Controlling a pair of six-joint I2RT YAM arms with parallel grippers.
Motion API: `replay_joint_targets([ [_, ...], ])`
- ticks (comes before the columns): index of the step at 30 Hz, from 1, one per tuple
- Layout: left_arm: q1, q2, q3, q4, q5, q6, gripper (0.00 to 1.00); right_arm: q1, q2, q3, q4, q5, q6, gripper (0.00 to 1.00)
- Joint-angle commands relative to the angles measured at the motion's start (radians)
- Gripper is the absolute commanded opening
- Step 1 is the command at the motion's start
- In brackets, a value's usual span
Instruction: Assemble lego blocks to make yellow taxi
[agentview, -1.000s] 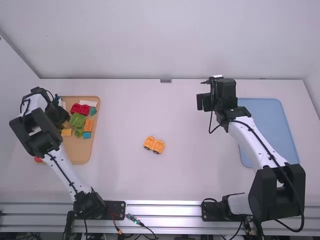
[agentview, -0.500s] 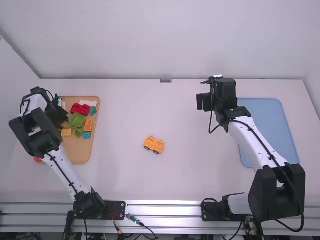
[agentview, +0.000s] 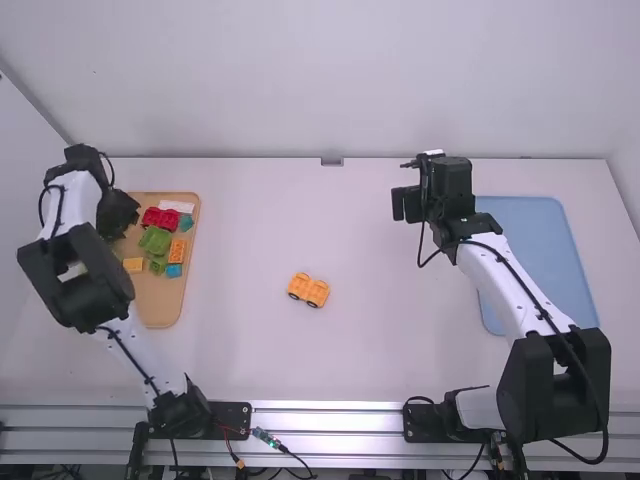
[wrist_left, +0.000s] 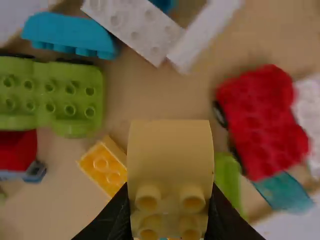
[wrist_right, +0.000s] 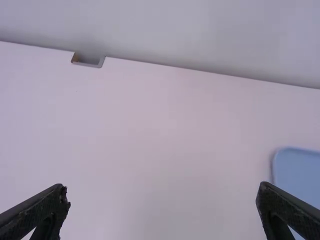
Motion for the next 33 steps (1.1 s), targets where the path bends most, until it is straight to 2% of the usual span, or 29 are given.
replay_joint_targets([
  [1, -0.095, -0.107, -0.080, 0.005, -0.056, -0.099, 0.02, 0.001, 0.003, 0.018, 0.002, -0.010, 0.004, 0.99],
  [8, -0.325, -0.272, -0.326, 0.103, -0.055, -0.357, 0.02, 0.001, 0.003, 0.018, 0.002, -0.010, 0.003, 0.99],
  [12, -0.460, -0.356, -0.494, 0.054, -0.056, -0.821, 0.02, 0.001, 0.003, 0.018, 0.002, -0.010, 0.003, 0.99],
  [15, -0.513, -0.383, -0.550, 0.085, -0.043, -0.807, 0.02, 0.001, 0.003, 0.018, 0.002, -0.011, 0.003, 0.99],
  [18, -0.570, -0.387, -0.596, 0.153, 0.045, -0.733, 0.02, 0.001, 0.003, 0.018, 0.002, -0.011, 0.003, 0.99],
  [25, -0.708, -0.385, -0.747, 0.215, 0.072, -1.059, 0.02, 0.001, 0.003, 0.018, -0.010, -0.011, 0.004, 0.99],
  [33, -0.813, -0.385, -0.861, 0.395, 0.066, -1.161, 0.02, 0.001, 0.003, 0.018, -0.013, -0.039, 0.003, 0.99],
])
